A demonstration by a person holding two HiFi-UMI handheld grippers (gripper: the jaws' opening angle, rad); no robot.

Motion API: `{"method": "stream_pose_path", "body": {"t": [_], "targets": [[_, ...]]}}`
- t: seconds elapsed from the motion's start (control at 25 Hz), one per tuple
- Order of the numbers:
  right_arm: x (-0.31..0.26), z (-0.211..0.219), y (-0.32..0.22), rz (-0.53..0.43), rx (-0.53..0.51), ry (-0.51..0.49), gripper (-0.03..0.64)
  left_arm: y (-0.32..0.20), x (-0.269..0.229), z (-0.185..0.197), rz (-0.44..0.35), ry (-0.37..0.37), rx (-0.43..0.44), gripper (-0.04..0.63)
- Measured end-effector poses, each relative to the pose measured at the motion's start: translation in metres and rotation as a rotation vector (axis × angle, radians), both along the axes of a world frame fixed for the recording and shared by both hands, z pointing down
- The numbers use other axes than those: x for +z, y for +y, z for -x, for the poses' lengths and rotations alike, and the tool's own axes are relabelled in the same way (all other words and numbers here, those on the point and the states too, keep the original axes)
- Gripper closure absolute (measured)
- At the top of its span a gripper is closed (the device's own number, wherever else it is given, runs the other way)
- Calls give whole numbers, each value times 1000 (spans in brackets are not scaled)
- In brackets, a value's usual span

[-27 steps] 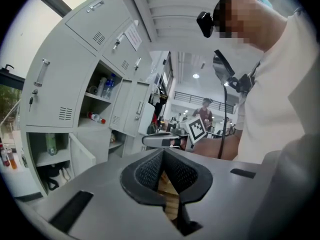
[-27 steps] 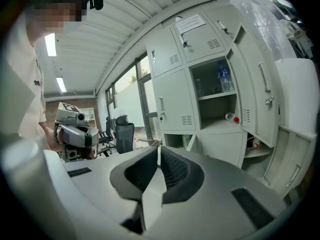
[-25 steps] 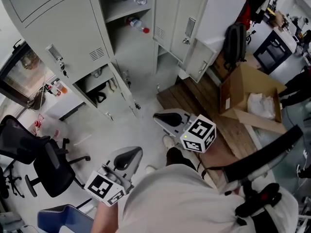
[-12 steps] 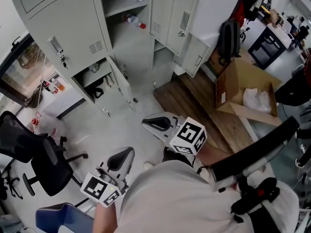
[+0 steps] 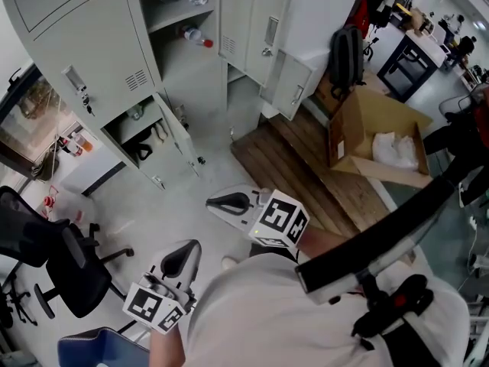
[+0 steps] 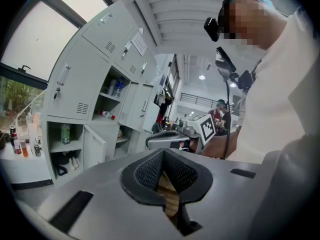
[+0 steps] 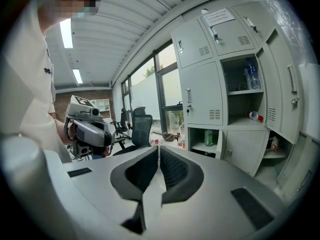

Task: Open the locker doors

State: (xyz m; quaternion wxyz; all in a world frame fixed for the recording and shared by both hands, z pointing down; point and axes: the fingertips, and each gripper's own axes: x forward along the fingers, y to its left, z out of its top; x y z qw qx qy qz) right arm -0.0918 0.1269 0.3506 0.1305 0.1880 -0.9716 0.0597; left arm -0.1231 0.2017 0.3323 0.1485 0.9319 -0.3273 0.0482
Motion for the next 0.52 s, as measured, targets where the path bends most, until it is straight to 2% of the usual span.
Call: {"method": "stream_pose_path", "body": {"t": [0.52], "targets": [[2, -28, -12, 6, 33, -4, 594, -12, 5, -24, 13, -5, 35, 584]]}}
